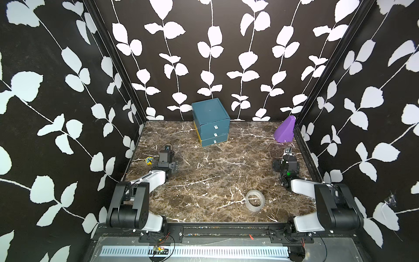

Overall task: Place the brooch boxes into the drawer by color
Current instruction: Reset both arms

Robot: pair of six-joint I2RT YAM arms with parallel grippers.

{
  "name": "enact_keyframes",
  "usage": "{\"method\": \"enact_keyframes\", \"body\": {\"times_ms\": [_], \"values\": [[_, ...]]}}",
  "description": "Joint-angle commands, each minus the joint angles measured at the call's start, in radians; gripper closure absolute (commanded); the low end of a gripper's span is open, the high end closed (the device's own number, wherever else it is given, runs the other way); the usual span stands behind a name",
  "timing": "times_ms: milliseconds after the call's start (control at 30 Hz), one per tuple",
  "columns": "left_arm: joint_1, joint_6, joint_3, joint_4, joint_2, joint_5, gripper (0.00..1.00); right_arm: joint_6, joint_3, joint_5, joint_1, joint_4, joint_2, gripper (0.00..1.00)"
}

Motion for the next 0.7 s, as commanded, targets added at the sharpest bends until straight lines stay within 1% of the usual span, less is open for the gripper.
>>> {"method": "enact_keyframes", "body": {"times_ms": [0, 67, 133, 200, 233, 333, 433, 500, 600, 667], "values": [[0.052, 0.007, -0.011, 0.218, 0.012, 0.121, 0.01, -0.025, -0.061, -0.107, -0.012, 0.295, 0.057, 0.01], [0.075, 0.009, -0.031, 0.311, 0.028, 0.168, 0.01, -0.023, -0.043, -0.107, -0.012, 0.215, 0.034, 0.01], [0.089, 0.011, -0.018, 0.279, 0.026, 0.216, 0.01, -0.026, -0.05, -0.105, -0.011, 0.255, 0.049, 0.01], [0.089, 0.022, -0.055, 0.325, 0.0, 0.232, 0.01, -0.022, -0.043, -0.106, -0.012, 0.223, 0.037, 0.01], [0.089, 0.021, -0.08, 0.351, -0.017, 0.226, 0.01, -0.024, -0.045, -0.104, -0.011, 0.239, 0.044, 0.01], [0.089, 0.003, -0.141, 0.41, -0.061, 0.159, 0.01, -0.025, -0.043, -0.104, -0.012, 0.234, 0.043, 0.01], [0.089, 0.047, -0.143, 0.342, -0.098, 0.181, 0.01, -0.026, -0.042, -0.101, -0.01, 0.23, 0.043, 0.01], [0.09, 0.038, -0.134, 0.278, -0.112, 0.139, 0.01, -0.025, -0.039, -0.097, -0.009, 0.223, 0.043, 0.01], [0.118, 0.016, -0.118, 0.276, -0.094, 0.158, 0.01, -0.026, -0.039, -0.096, -0.009, 0.224, 0.043, 0.01], [0.129, 0.007, -0.088, 0.301, -0.049, 0.176, 0.01, -0.026, -0.04, -0.097, -0.009, 0.227, 0.042, 0.01]]}}
